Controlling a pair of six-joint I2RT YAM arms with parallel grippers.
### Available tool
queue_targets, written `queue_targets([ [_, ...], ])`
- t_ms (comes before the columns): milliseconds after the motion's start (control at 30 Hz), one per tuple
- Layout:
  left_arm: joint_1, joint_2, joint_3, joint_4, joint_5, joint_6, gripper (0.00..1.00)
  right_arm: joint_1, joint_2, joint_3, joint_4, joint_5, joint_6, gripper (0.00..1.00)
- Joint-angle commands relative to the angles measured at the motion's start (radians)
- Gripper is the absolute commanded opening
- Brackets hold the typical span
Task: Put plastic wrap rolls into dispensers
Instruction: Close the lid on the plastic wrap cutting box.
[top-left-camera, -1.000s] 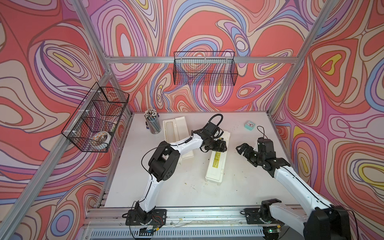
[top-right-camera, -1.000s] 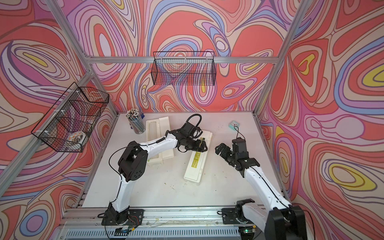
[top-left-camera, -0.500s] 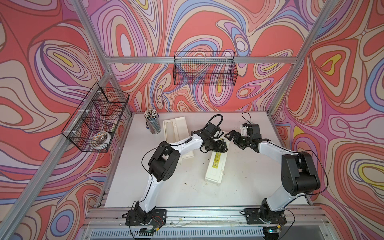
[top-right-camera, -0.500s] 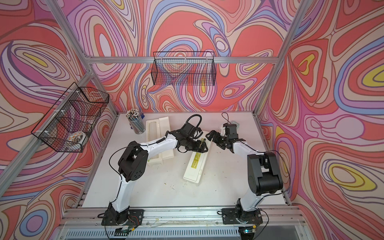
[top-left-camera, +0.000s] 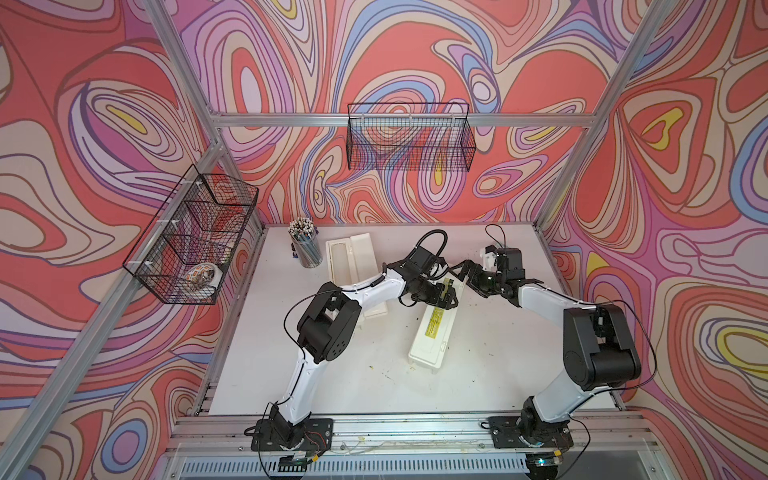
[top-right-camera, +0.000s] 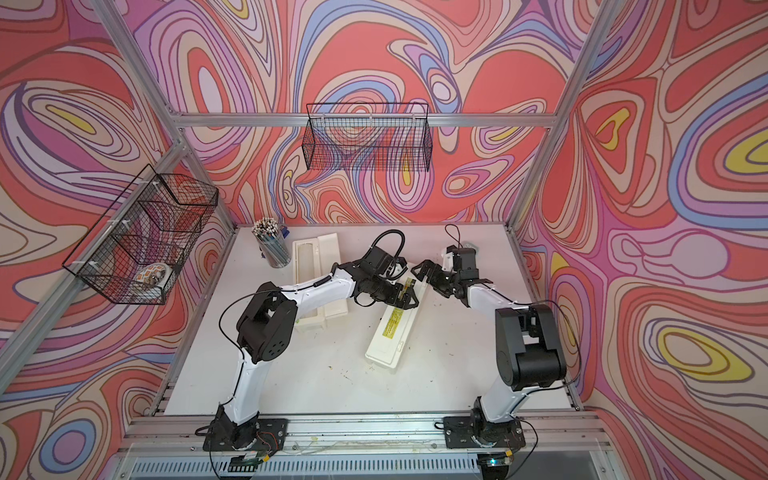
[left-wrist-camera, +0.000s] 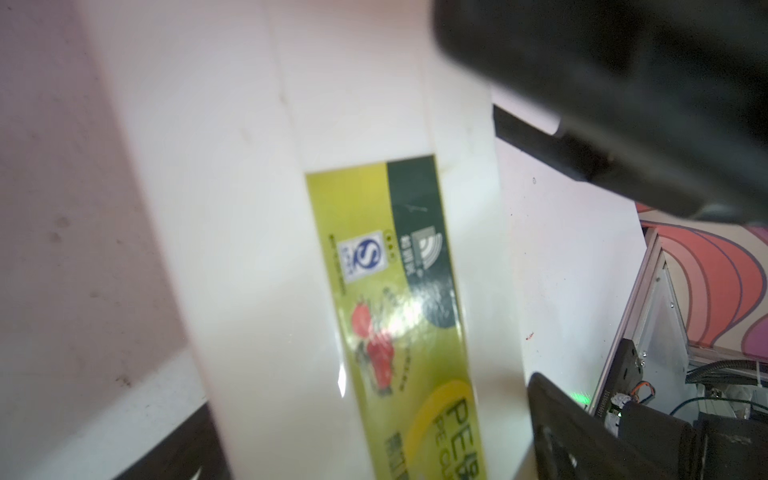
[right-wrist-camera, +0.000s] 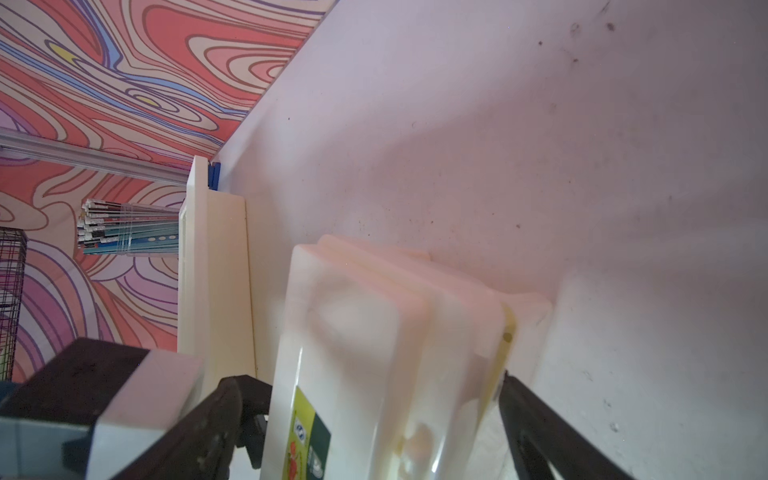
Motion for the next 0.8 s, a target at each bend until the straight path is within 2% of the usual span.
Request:
queue_targets([
  [0,0.004,-0.005,0.019,0.016,0.051,0.021,1.00,-0.003,0.022,-0.010,-0.023,-0.037,-0.045,0.95],
  [233,0.022,-0.038,0.016,0.055,0.059,0.020,1.00,-0.004,0.044,-0.008,-0.056,-0.006,-0.061,0.92],
  [467,0.039,-0.044,0.031,0.050,0.030,0.005,1.00,-0.003,0.154,0.062,-0.041,-0.072,-0.111,0.80],
  [600,0.077,-0.076,-0.008,0.152,0.050,-0.050,1.00,-0.003,0.187,0.098,-0.045,-0.094,-0.141,0.78],
  [767,0.108,-0.063,0.032,0.141,0.069,-0.048,1.00,-0.002,0.234,0.145,-0.096,-0.110,-0.174,0.74],
])
